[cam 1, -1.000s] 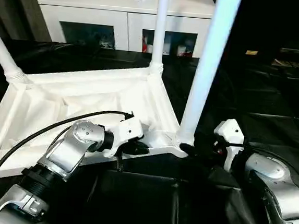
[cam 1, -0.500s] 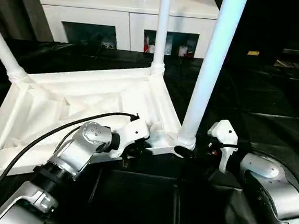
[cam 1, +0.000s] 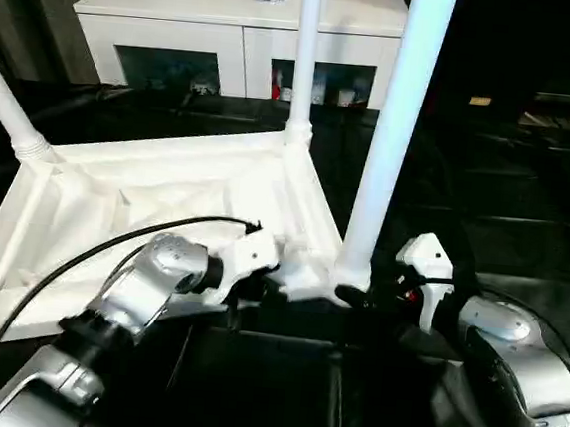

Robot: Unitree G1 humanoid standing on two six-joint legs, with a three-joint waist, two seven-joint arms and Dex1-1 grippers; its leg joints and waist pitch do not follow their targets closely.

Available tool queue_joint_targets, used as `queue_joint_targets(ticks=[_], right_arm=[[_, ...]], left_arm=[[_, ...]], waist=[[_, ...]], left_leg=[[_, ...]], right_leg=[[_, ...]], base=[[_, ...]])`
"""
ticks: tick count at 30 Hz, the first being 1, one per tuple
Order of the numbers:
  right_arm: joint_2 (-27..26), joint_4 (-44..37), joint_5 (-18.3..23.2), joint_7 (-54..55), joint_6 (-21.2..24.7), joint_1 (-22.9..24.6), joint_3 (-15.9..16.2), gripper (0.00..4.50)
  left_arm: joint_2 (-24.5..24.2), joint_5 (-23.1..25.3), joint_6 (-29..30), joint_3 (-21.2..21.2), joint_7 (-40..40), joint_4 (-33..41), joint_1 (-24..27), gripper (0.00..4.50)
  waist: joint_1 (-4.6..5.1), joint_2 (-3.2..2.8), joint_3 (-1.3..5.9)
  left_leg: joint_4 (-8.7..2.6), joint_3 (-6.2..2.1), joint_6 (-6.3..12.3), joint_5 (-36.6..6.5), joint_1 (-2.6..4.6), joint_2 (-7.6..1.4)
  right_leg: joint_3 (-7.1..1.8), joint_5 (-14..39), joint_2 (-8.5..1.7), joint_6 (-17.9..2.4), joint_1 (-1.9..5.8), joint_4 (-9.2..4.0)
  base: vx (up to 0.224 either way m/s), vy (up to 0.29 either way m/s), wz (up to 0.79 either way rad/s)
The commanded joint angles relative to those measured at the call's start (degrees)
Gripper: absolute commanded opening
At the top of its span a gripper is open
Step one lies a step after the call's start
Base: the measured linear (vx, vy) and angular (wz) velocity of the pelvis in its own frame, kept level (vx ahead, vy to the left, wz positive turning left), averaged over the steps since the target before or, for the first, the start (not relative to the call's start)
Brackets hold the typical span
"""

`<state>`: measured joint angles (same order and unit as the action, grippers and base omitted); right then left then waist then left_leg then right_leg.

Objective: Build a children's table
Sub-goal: Rotate leg to tighten

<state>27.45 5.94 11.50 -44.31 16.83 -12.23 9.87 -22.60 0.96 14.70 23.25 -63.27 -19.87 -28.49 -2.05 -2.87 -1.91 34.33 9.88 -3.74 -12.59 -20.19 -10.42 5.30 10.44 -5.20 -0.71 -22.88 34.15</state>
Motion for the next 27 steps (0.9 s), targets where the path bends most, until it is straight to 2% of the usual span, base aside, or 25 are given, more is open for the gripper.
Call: queue_joint_targets(ticks=[1,7,8,12,14,17,22,27], right_arm=[[-0.08,0.67,0.03,-0.19,-0.6,-1.33,-0.28,4.15],[-0.3,0.56,2.41,-3.24,-0.37,-1.16,-0.65,4.15],[-0.35,0.52,2.8,-3.87,-0.48,-1.01,-0.73,3.95],[-0.82,0.93,3.7,-4.96,-0.86,-0.88,-1.33,3.65],[-0.98,1.29,3.96,-5.4,-0.92,-0.9,-1.54,3.36],[-0.78,1.73,3.9,-5.93,-1.09,-0.71,-1.35,3.2],[-0.78,2.1,4.16,-6.67,-0.94,-0.26,-1.29,2.78],[-0.9,3.19,3.45,-6.72,-1.36,0.14,-1.0,2.7]], left_arm=[[-0.14,-0.43,-0.39,2.13,-2.22,0.06,1.65,0.04],[-0.5,-0.16,-0.68,1.93,-2.56,-0.05,1.69,0.04],[-0.6,-0.12,-0.76,1.84,-2.7,-0.02,1.73,0.01],[-0.76,-0.2,-0.5,1.74,-2.96,0.29,1.85,0.0],[-0.84,-0.24,-0.39,1.81,-3.0,0.45,1.91,0.0],[-0.94,-0.25,-0.32,1.85,-3.17,0.58,1.96,0.0],[-1.1,-0.2,-0.4,1.69,-3.4,0.5,2.04,0.0],[-1.34,-0.25,-0.08,1.66,-3.59,0.87,2.29,0.0]], waist=[[-0.11,0.84,3.28],[-0.18,0.84,3.06],[-0.19,0.84,2.99],[-0.19,0.79,3.1],[-0.17,0.74,3.16],[-0.25,0.82,3.2],[-0.25,0.82,3.16],[-0.26,0.82,3.16]], left_leg=[[-3.52,-0.64,7.19,-3.09,-0.45,-2.48],[-3.77,-0.63,6.19,-5.87,-0.34,-2.58],[-3.82,-0.63,5.95,-6.15,-0.38,-2.55],[-3.8,-0.67,5.75,-5.76,-0.35,-2.61],[-3.76,-0.7,5.96,-5.18,-0.39,-2.59],[-3.69,-0.66,6.2,-4.64,-0.38,-2.56],[-3.67,-0.63,6.22,-4.94,-0.42,-2.52],[-3.69,-0.65,6.15,-4.9,-0.39,-2.56]], right_leg=[[-3.05,3.33,-3.34,-15.17,3.51,-2.96],[-3.06,8.09,-3.43,-14.16,3.52,-3.41],[-3.05,8.79,-3.44,-13.89,3.54,-3.54],[-3.07,7.98,-3.43,-13.91,3.53,-3.39],[-3.05,6.92,-3.41,-14.19,3.57,-3.24],[-3.05,6.34,-3.44,-14.4,3.58,-3.18],[-3.05,6.79,-3.43,-14.37,3.58,-3.25],[-3.02,6.85,-3.42,-14.4,3.53,-3.21]], base=[[0.0,0.0,0.0],[0.0,0.0,0.0],[0.0,0.0,0.0],[0.0,0.0,0.0],[0.0,0.0,0.0],[0.0,0.0,0.0],[0.0,0.0,0.0],[0.0,0.0,0.0]])
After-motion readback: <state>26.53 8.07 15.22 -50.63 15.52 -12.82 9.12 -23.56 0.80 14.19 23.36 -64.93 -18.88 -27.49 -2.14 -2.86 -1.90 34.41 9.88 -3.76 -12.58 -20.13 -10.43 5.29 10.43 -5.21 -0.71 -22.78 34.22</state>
